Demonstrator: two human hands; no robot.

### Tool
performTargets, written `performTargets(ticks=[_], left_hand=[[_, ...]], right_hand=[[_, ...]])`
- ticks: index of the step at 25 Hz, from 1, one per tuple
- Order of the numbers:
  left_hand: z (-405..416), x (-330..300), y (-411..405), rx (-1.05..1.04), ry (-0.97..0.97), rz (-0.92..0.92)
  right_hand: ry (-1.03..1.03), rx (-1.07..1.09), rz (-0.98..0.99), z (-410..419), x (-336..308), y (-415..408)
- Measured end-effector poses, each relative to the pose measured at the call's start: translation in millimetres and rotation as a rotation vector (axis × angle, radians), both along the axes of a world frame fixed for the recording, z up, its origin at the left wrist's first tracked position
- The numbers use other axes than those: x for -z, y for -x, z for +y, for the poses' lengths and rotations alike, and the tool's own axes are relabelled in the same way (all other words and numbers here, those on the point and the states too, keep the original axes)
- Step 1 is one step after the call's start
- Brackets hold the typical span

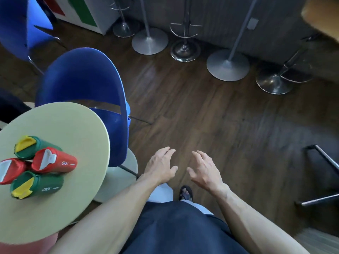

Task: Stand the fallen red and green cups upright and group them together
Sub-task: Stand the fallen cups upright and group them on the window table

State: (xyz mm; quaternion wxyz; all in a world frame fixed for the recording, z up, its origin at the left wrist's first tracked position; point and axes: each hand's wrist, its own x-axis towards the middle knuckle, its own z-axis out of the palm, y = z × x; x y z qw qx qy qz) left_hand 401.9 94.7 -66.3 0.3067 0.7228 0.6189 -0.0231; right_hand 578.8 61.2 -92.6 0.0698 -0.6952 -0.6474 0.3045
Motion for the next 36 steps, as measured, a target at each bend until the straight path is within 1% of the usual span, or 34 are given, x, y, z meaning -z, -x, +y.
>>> performTargets(ticks=[3,7,10,14,21,27,31,36], left_hand=[[24,6,-18,0.061,0.019,-0.004],[77,11,-49,0.125,0.018,-0.023],[130,12,-70,0.187,0.008,-0.037],[195,3,-91,0.256,-0.005,-0.026],[294,1,-137,0.307,-0.007,0.009],[377,3,-216,0.273,-0.036,0.022],[424,-11,-270,0.226,-0.064,0.006],[495,-24,-323,0.188,-0.115,-0.039]], right_hand=[[0.017,0.080,-0.023,12,3,-20],[0.036,0.146,-0.068,44,7,-49],[0.051,0.213,-0.089,87,5,-70],[0.020,0.281,-0.121,147,-4,-93],[-0.031,0.367,-0.093,239,-8,-141],[-0.039,0.355,-0.062,322,-3,-218],[-0.062,0.283,-0.077,380,-15,-271],[-0.099,0.260,-0.081,463,-29,-323]])
